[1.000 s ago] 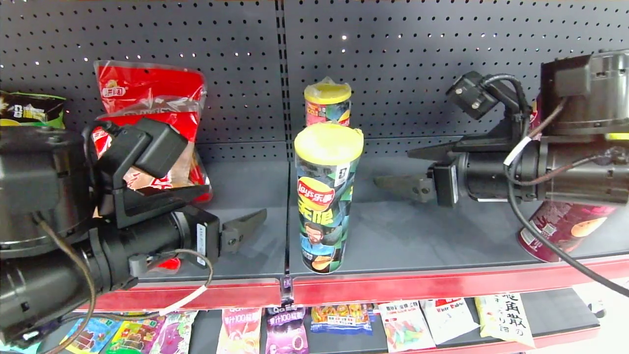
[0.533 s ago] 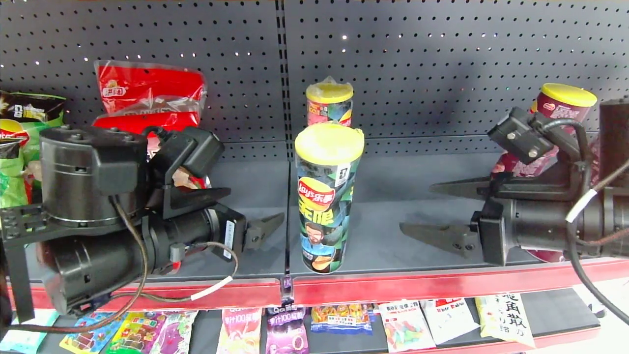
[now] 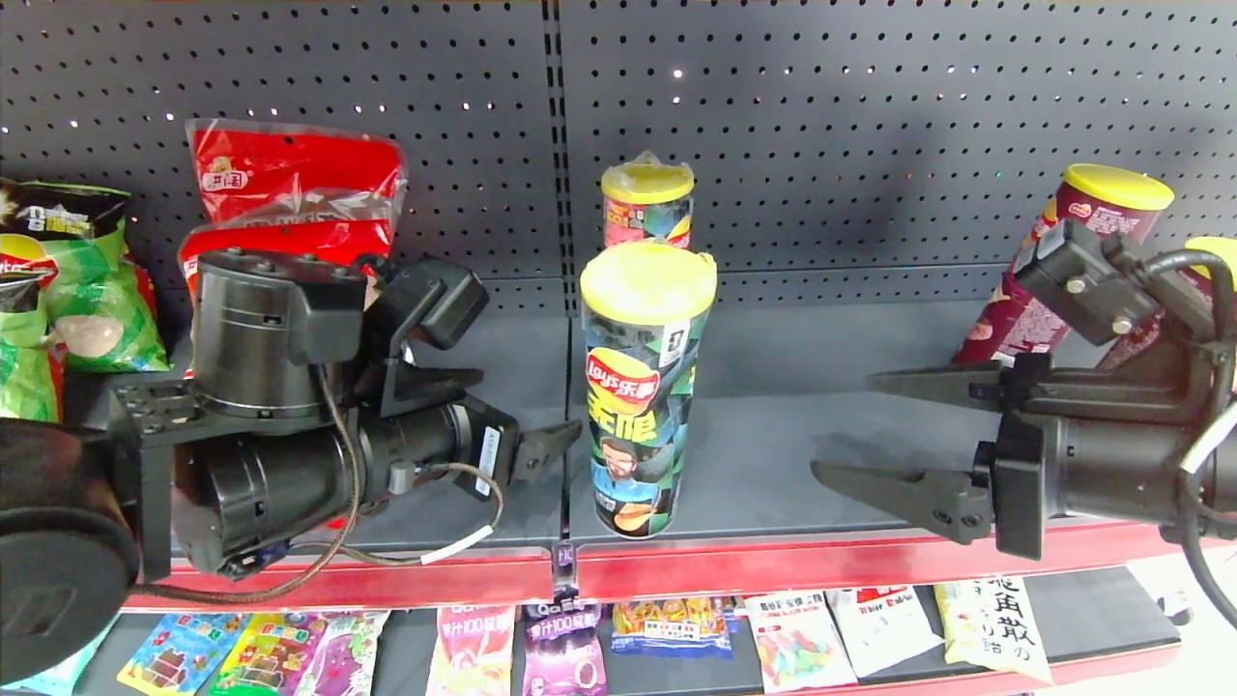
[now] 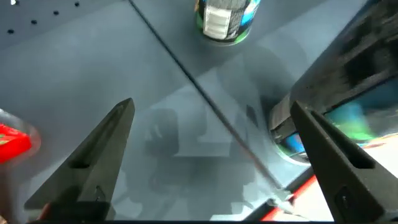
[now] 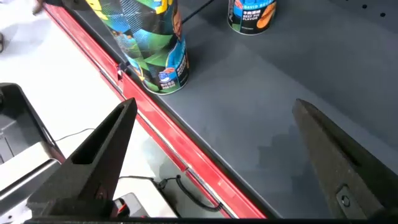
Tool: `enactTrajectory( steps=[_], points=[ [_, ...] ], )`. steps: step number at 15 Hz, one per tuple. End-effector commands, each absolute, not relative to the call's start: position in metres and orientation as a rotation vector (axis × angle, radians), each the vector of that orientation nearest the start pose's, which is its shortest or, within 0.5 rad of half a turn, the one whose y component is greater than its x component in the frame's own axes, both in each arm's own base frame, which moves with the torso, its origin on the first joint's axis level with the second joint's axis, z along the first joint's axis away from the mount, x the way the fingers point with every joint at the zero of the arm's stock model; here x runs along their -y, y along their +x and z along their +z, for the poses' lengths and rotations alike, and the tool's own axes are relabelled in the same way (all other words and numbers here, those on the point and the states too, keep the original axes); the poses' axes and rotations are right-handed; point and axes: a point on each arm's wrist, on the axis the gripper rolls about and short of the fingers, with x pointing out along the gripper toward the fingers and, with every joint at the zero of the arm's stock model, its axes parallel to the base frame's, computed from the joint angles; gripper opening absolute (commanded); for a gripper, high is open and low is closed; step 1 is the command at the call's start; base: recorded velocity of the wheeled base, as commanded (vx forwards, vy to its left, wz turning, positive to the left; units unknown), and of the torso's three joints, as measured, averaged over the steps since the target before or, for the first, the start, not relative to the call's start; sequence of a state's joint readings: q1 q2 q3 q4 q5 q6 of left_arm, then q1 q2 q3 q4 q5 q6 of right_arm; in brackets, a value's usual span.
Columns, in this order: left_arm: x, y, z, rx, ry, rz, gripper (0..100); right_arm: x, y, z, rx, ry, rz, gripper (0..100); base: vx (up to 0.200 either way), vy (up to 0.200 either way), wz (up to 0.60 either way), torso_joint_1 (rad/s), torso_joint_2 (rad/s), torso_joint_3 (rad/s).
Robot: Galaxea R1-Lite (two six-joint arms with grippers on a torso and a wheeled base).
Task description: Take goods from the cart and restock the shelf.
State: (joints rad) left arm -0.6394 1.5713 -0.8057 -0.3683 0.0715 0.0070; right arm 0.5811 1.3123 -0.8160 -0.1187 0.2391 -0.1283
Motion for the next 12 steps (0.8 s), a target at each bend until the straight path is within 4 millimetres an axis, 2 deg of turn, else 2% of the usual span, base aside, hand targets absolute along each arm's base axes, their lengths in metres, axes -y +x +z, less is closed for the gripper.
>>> enactTrajectory(
  steps=[1, 12],
  points=[
    [0.1618, 0.2222, 0.1887, -0.393, 0.153, -0.559, 100, -0.1176, 0.1693, 0.2354, -0.33, -0.186, 0.835, 100, 0.0, 0.0, 0.0, 0.0, 0.0, 0.0],
    [0.1632, 0.2139, 0.1814, -0.421, 0.156, -0.622, 100, -0.1189, 0.1735, 0.2375, -0.326, -0.184, 0.829, 100, 0.0, 0.0, 0.0, 0.0, 0.0, 0.0]
  ],
)
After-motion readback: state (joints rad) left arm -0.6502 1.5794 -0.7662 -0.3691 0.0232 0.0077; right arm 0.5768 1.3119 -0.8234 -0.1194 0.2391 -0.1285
